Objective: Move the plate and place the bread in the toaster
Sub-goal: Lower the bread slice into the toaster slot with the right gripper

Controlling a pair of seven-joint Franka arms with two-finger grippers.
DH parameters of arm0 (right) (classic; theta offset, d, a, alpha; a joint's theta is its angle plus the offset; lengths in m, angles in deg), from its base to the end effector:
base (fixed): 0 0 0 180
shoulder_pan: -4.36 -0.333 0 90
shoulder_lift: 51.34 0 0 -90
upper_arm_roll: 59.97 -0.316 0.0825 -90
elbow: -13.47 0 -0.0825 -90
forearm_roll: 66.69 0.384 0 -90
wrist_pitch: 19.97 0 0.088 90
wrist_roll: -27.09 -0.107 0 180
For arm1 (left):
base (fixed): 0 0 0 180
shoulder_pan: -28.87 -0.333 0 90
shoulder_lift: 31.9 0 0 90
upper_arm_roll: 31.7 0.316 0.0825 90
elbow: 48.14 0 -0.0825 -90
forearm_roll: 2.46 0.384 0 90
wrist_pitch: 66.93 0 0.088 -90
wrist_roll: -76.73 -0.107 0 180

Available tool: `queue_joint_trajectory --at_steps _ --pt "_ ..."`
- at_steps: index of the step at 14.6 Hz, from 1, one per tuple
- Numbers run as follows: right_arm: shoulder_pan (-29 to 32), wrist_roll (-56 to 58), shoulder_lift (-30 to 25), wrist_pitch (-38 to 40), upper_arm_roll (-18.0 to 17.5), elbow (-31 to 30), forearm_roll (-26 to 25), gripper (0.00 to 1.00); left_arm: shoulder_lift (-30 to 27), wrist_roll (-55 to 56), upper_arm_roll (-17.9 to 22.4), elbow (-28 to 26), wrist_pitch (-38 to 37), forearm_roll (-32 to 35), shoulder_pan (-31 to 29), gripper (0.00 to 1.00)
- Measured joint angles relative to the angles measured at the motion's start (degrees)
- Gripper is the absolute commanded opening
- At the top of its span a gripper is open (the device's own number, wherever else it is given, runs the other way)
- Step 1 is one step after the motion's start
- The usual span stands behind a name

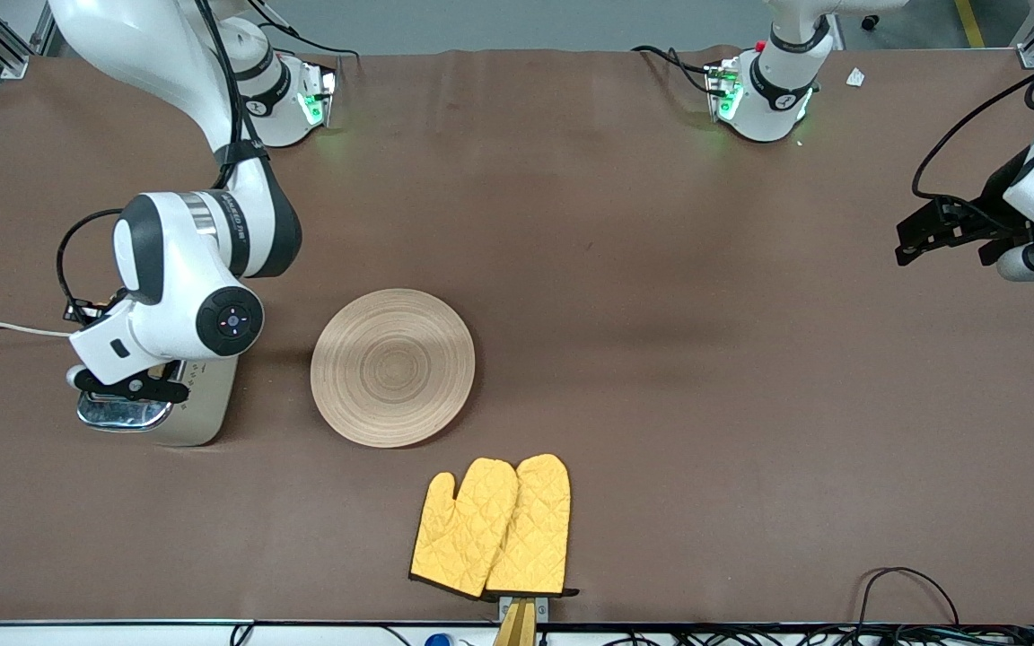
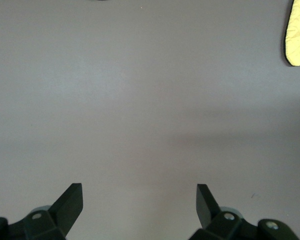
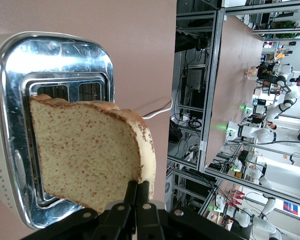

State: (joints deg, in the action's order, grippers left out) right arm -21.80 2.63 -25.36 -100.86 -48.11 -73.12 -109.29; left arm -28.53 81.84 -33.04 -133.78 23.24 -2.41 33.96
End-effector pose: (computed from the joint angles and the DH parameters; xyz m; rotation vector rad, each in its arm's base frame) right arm 0.6260 0.0965 0.4139 2.1628 -0.0968 -0.2459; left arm 0.5700 -0.0637 0.6275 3.1387 -0.0361 0.0316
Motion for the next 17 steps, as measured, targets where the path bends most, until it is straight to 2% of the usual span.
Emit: queue_joint_trajectory --at_steps 17 --pt "0.1 0.2 -0.8 0.0 0.0 0.0 -0.8 0.00 0.0 0.0 0.0 0.0 0.0 0.0 0.0 1.00"
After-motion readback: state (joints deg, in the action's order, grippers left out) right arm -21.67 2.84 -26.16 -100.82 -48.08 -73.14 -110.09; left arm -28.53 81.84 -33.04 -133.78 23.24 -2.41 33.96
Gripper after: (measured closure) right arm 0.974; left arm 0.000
